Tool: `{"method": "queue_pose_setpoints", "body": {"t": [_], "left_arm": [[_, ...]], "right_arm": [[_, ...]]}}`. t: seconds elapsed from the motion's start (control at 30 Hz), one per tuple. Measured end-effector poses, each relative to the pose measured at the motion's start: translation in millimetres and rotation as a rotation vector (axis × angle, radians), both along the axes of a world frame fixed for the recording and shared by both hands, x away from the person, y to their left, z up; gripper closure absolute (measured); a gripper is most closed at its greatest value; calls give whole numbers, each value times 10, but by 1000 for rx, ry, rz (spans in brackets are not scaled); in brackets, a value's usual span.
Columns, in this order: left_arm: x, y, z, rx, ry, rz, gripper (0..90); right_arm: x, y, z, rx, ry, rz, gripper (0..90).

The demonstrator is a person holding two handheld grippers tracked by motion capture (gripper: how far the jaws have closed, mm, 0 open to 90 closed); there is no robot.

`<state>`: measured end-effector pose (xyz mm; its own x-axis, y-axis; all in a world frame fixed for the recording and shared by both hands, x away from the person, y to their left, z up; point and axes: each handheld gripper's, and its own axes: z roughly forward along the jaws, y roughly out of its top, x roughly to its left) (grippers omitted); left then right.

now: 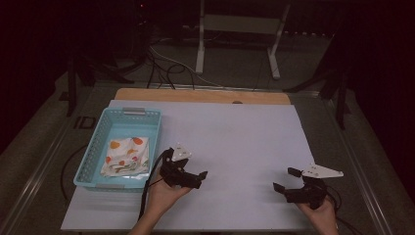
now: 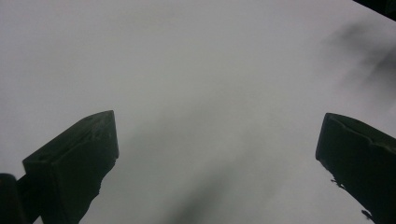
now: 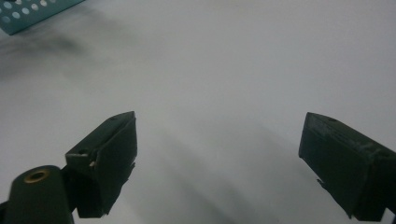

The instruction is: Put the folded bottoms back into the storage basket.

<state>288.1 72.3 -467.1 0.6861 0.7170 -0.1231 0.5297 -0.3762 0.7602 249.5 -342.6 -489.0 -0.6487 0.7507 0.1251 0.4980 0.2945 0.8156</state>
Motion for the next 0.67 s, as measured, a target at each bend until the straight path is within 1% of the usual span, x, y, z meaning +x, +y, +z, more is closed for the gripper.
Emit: {"method": "queue_pose_setpoints", "body": {"t": [0.2,0.37,0.67], "left_arm": [[-12,-79,-99,-4,19,-8,5],[-31,-122,-154,10,18,-16,5],[-48,-145,-164,-4,9,-23,5]], "right_arm": [[-4,4,-11,-3,5,4,116],[-5,-4,-20,-2,7,4,116],[-7,17,-46,-8,15,16,116]]}}
